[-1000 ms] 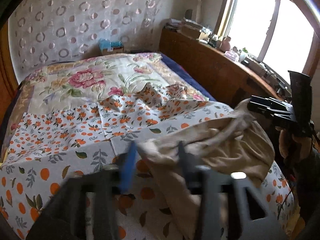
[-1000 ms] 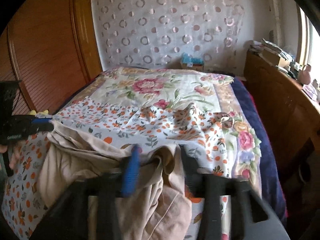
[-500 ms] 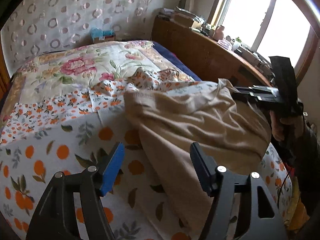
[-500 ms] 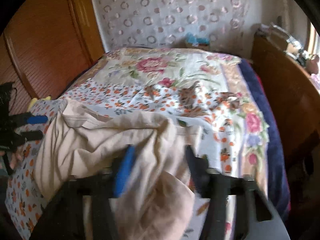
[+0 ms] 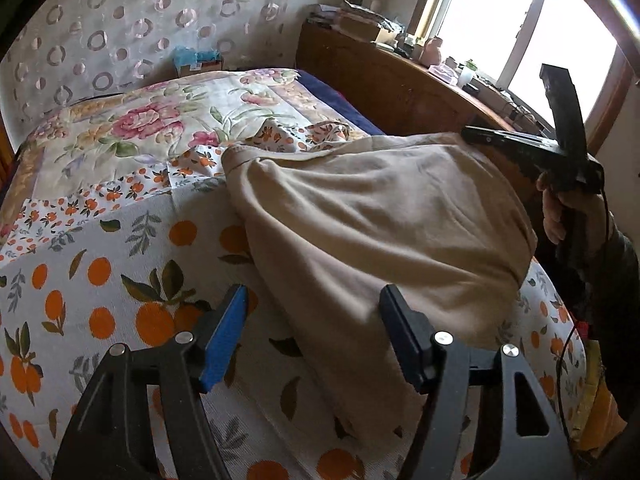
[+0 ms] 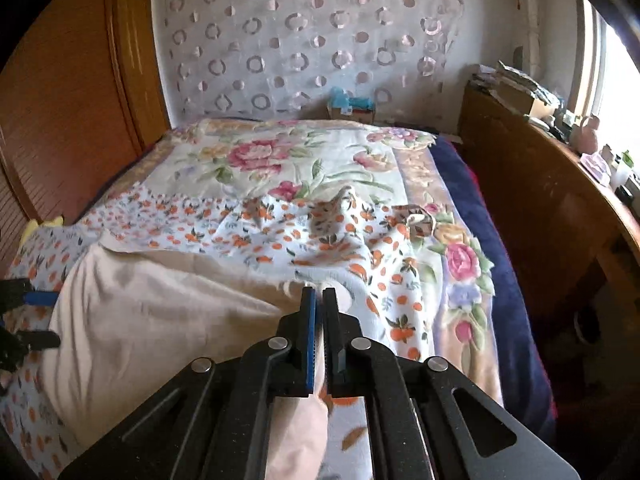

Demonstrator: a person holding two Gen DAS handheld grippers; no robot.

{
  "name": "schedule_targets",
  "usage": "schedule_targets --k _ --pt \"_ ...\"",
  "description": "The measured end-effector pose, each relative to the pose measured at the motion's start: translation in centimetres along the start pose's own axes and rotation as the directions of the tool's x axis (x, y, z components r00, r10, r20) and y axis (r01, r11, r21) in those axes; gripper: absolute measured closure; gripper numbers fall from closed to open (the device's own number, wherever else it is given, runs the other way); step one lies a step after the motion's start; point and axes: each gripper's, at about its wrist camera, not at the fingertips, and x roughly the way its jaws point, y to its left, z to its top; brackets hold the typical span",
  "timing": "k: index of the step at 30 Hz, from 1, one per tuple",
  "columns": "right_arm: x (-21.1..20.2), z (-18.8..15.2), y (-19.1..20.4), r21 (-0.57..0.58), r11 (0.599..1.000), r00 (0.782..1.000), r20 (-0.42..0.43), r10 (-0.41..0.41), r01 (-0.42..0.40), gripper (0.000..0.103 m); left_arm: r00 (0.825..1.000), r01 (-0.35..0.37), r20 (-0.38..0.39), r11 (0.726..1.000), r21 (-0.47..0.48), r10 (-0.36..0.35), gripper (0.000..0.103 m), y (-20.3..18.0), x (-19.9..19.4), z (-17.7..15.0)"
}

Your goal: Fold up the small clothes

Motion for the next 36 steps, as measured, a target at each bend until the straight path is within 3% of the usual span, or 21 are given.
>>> schedule_targets --k 4,7,13,18,22,24,25,26,28,30,34,36 --pt "-3.4 -1.3 0.8 0.014 0.999 0.999 0.019 0.043 -0.043 0.077 1.000 0.011 0.006 1.000 0.005 -0.011 0.034 -0.3 -0.4 -0.4" --pt "-6.0 -3.6 1.1 0.016 0.995 0.995 0.004 0.102 -0.102 0.076 1.000 0.016 0.004 1.000 0.010 -0.016 0.034 -0.7 -0.7 -0.8" --pt "-8.8 -7.3 2.9 -0.073 0.987 0.987 -0.086 0.134 -0.140 0.076 1.000 0.026 -0.007 0.999 0.025 -0.026 0.034 -1.4 -1.0 -1.4" --pt "-8.1 -8.6 3.7 -0.128 0.977 0.974 -0.173 0.148 -0.171 0.076 1.000 0.015 -0.020 0.999 0.031 -0.014 0.034 -1.5 -0.8 -1.9" --pt "-6.9 -8.0 3.5 -0.140 0.976 0.972 -0.189 0.139 -0.167 0.076 0.999 -0.010 -0.031 0.999 0.039 0.012 0.034 -1.7 -0.4 -2.0" --pt "-6.7 -7.3 3.5 -0.176 0.973 0.976 -0.180 0.120 -0.152 0.078 0.999 -0.025 -0.043 0.999 0.042 0.027 0.034 -1.7 0.0 -2.1" --pt "-6.5 -7.3 3.8 -0.199 0.969 0.978 -0.179 0.109 -0.144 0.095 0.998 -0.033 -0.047 0.998 0.044 0.035 0.034 -1.7 0.2 -2.1" --pt "-6.3 -7.6 3.9 -0.217 0.968 0.979 -0.183 0.088 -0.128 0.101 0.998 -0.044 -0.043 0.998 0.049 0.046 0.034 -1.7 0.2 -2.1" --pt "-6.4 -7.6 3.8 -0.269 0.959 0.983 -0.179 0.035 -0.083 0.102 0.997 -0.069 -0.040 0.996 0.054 0.071 0.034 -1.8 0.3 -2.2" --pt "-6.7 -7.2 2.3 -0.270 0.962 0.985 -0.157 -0.074 0.029 0.102 0.996 -0.082 -0.038 0.995 0.059 0.084 0.034 -1.8 0.5 -2.1" --pt "-7.7 -6.7 -0.1 -0.178 0.984 0.990 -0.139 -0.017 -0.008 0.102 0.994 -0.098 -0.038 0.992 0.075 0.101 0.034 -2.0 0.6 -2.1" --pt "-7.8 -6.7 0.0 -0.173 0.985 0.992 -0.125 -0.035 0.013 0.102 0.995 -0.091 -0.039 0.994 0.062 0.093 0.034 -1.7 0.4 -2.0"
